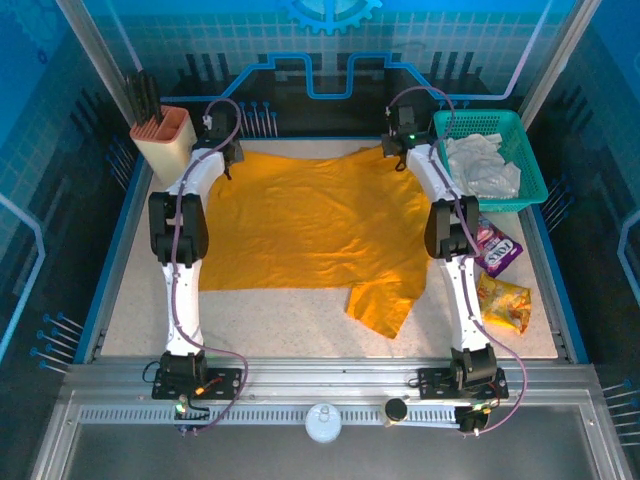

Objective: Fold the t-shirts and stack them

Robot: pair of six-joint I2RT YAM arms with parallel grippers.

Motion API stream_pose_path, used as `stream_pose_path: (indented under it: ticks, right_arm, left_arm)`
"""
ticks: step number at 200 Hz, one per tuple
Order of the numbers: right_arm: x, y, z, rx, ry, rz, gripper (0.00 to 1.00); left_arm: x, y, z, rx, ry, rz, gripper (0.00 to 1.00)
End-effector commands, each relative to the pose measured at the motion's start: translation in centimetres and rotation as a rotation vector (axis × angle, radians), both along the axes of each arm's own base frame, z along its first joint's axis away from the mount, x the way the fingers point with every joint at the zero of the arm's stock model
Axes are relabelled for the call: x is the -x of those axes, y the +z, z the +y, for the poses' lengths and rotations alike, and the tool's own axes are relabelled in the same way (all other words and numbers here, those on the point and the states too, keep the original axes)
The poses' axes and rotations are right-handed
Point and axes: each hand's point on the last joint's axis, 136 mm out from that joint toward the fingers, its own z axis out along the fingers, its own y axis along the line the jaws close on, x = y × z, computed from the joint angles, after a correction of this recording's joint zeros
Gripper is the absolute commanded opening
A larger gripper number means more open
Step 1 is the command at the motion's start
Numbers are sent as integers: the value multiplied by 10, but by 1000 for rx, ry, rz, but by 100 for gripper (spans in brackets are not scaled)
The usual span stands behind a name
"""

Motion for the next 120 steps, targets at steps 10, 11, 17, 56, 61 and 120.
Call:
stream_pose_path:
  ticks: [10,11,17,56,61,120]
  right_arm:
    - [27,70,21,-165,25,-79,0]
    - [28,71,22,-170,26,-80,0]
    - [35,76,25,-198,35,-85,0]
    - [80,98,34,-244,52,-95,0]
    - [85,99,34,-248,52,-93,0]
    - [140,92,25,-275,27,-59,0]
  left_arm:
    - [4,15,-4,20,-15,-25,0]
    - [4,16,-4,20,-16,-26,0]
    - [6,18,-4,17,-19,-29,0]
    - [19,30,-4,12,-30,-35,0]
    - [22,29,-4,8,-30,-31,0]
    - [47,19,2,20,-14,-4,0]
